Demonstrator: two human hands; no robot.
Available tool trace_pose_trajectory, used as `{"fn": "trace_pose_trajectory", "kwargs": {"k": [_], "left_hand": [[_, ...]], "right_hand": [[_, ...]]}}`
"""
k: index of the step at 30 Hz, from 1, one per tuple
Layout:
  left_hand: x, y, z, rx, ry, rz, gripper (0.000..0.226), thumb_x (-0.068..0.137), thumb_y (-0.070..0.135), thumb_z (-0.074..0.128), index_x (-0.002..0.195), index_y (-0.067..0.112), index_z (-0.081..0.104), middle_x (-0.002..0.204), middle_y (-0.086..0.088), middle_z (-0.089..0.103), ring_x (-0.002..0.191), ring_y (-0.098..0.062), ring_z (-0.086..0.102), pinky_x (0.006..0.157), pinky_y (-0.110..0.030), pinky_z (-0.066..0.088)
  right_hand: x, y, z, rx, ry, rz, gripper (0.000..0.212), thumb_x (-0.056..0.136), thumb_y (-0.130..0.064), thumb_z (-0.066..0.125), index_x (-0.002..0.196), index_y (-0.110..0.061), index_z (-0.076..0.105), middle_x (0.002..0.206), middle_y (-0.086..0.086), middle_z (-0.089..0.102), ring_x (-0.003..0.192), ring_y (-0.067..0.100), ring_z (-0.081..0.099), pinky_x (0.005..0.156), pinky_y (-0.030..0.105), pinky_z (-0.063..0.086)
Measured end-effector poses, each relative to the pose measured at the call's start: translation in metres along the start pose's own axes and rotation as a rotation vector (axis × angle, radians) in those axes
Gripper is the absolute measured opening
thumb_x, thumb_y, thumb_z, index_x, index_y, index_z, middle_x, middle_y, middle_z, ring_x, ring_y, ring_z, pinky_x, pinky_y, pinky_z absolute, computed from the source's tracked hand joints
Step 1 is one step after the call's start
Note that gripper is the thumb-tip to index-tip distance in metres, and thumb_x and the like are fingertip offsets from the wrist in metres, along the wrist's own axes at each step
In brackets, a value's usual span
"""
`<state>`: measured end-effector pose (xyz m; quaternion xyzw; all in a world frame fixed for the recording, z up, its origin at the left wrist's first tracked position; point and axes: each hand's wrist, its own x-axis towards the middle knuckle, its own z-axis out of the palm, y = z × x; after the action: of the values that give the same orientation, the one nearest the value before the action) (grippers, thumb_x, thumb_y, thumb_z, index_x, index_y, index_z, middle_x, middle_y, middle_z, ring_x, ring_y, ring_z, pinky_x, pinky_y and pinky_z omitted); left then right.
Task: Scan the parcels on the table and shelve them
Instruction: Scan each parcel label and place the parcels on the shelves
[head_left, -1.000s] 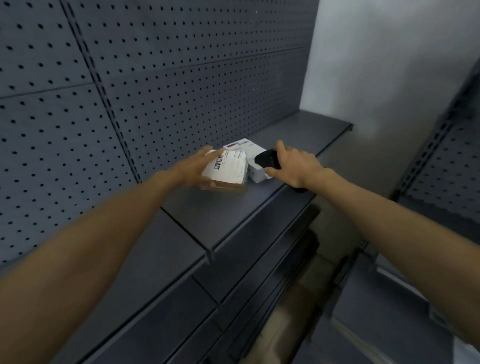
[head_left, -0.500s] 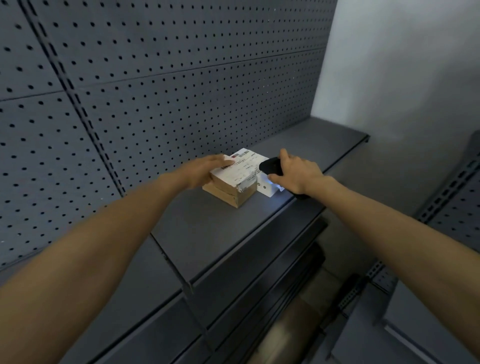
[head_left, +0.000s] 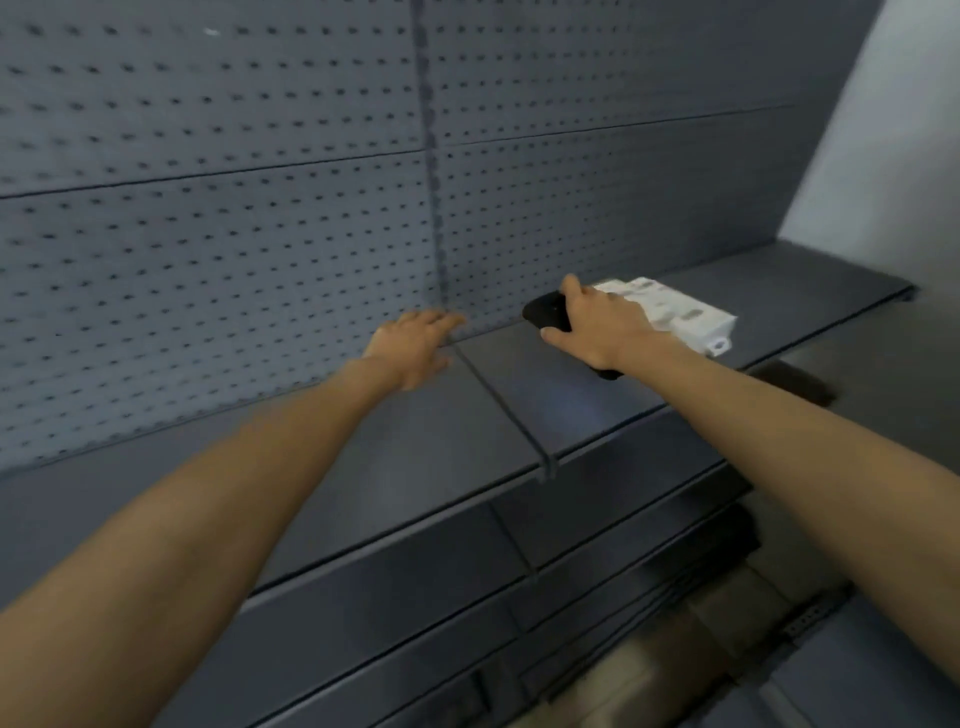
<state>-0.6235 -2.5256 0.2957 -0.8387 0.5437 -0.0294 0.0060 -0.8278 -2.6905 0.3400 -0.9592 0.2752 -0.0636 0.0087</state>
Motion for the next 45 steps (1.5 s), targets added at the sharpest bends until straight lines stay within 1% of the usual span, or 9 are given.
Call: {"fn": "trace_pose_trajectory", "kwargs": {"k": [6, 9, 12, 17, 24, 28, 33, 39, 45], "left_hand": [[-0.202, -0.142, -0.005, 0.095, 0.001, -0.349, 0.062, 0.097, 0.036, 0.055, 0.152, 0.030, 0.028, 0.154, -0.001, 0.034, 0.138, -0.029, 0.035, 0.109, -0.046, 0.034], [-0.315, -0.196, -0.010, 0.118, 0.024, -0.527, 0.060, 0.097, 0.037, 0.055, 0.152, 0.028, 0.031, 0.154, -0.002, 0.035, 0.139, -0.029, 0.034, 0.109, -0.046, 0.033], [-0.434, -0.229, -0.015, 0.160, 0.031, -0.703, 0.060, 0.097, 0.038, 0.056, 0.151, 0.027, 0.033, 0.153, -0.003, 0.035, 0.138, -0.030, 0.035, 0.110, -0.046, 0.032], [-0.623, -0.244, -0.020, 0.191, 0.057, -1.047, 0.056, 0.095, 0.036, 0.058, 0.148, 0.029, 0.039, 0.150, -0.001, 0.041, 0.136, -0.030, 0.039, 0.107, -0.045, 0.034], [-0.836, -0.191, -0.022, 0.230, 0.011, -1.473, 0.055, 0.093, 0.036, 0.061, 0.144, 0.028, 0.042, 0.146, -0.002, 0.044, 0.132, -0.030, 0.041, 0.103, -0.045, 0.037], [-0.919, -0.163, -0.025, 0.265, -0.017, -1.668, 0.055, 0.094, 0.036, 0.059, 0.145, 0.027, 0.041, 0.146, -0.001, 0.045, 0.132, -0.029, 0.043, 0.102, -0.043, 0.037], [-0.988, -0.169, -0.023, 0.271, -0.066, -1.803, 0.054, 0.094, 0.036, 0.059, 0.143, 0.028, 0.041, 0.145, -0.002, 0.045, 0.130, -0.030, 0.044, 0.101, -0.043, 0.038], [-1.043, -0.229, -0.032, 0.315, -0.129, -1.865, 0.053, 0.094, 0.036, 0.059, 0.144, 0.028, 0.041, 0.146, -0.002, 0.045, 0.130, -0.030, 0.044, 0.101, -0.043, 0.039], [-1.088, -0.298, -0.038, 0.313, -0.104, -1.946, 0.053, 0.095, 0.036, 0.059, 0.144, 0.029, 0.041, 0.146, -0.001, 0.045, 0.131, -0.029, 0.043, 0.102, -0.043, 0.038]], "right_hand": [[-0.018, -0.211, 0.016, 0.044, 0.000, -0.322, 0.055, 0.098, -0.048, 0.052, 0.133, -0.010, 0.034, 0.124, 0.015, 0.058, 0.101, 0.035, 0.061, 0.069, 0.037, 0.041], [-0.038, -0.323, 0.022, 0.089, 0.006, -0.487, 0.050, 0.096, -0.047, 0.054, 0.128, -0.011, 0.037, 0.119, 0.012, 0.061, 0.100, 0.034, 0.063, 0.067, 0.037, 0.041], [-0.069, -0.431, 0.026, 0.140, -0.015, -0.669, 0.054, 0.097, -0.047, 0.053, 0.133, -0.011, 0.035, 0.124, 0.012, 0.060, 0.103, 0.035, 0.062, 0.069, 0.038, 0.041], [-0.150, -0.588, 0.027, 0.145, -0.024, -1.030, 0.056, 0.099, -0.045, 0.052, 0.138, -0.010, 0.034, 0.128, 0.012, 0.056, 0.103, 0.034, 0.059, 0.069, 0.039, 0.043], [-0.293, -0.752, 0.022, 0.190, -0.033, -1.489, 0.067, 0.097, -0.050, 0.051, 0.147, -0.011, 0.027, 0.141, 0.013, 0.050, 0.118, 0.038, 0.055, 0.076, 0.042, 0.040], [-0.361, -0.818, 0.021, 0.214, -0.061, -1.686, 0.068, 0.095, -0.051, 0.053, 0.145, -0.013, 0.028, 0.143, 0.012, 0.049, 0.122, 0.038, 0.052, 0.085, 0.046, 0.045], [-0.409, -0.892, 0.033, 0.223, -0.098, -1.853, 0.063, 0.093, -0.050, 0.056, 0.139, -0.013, 0.032, 0.139, 0.013, 0.051, 0.118, 0.039, 0.054, 0.078, 0.043, 0.042], [-0.411, -1.004, 0.033, 0.216, -0.084, -1.908, 0.070, 0.095, -0.053, 0.053, 0.145, -0.011, 0.027, 0.142, 0.013, 0.049, 0.122, 0.039, 0.054, 0.087, 0.047, 0.048], [-0.409, -1.107, 0.042, 0.252, -0.110, -1.944, 0.065, 0.094, -0.051, 0.053, 0.141, -0.011, 0.030, 0.139, 0.014, 0.051, 0.117, 0.039, 0.056, 0.077, 0.041, 0.040]]}}
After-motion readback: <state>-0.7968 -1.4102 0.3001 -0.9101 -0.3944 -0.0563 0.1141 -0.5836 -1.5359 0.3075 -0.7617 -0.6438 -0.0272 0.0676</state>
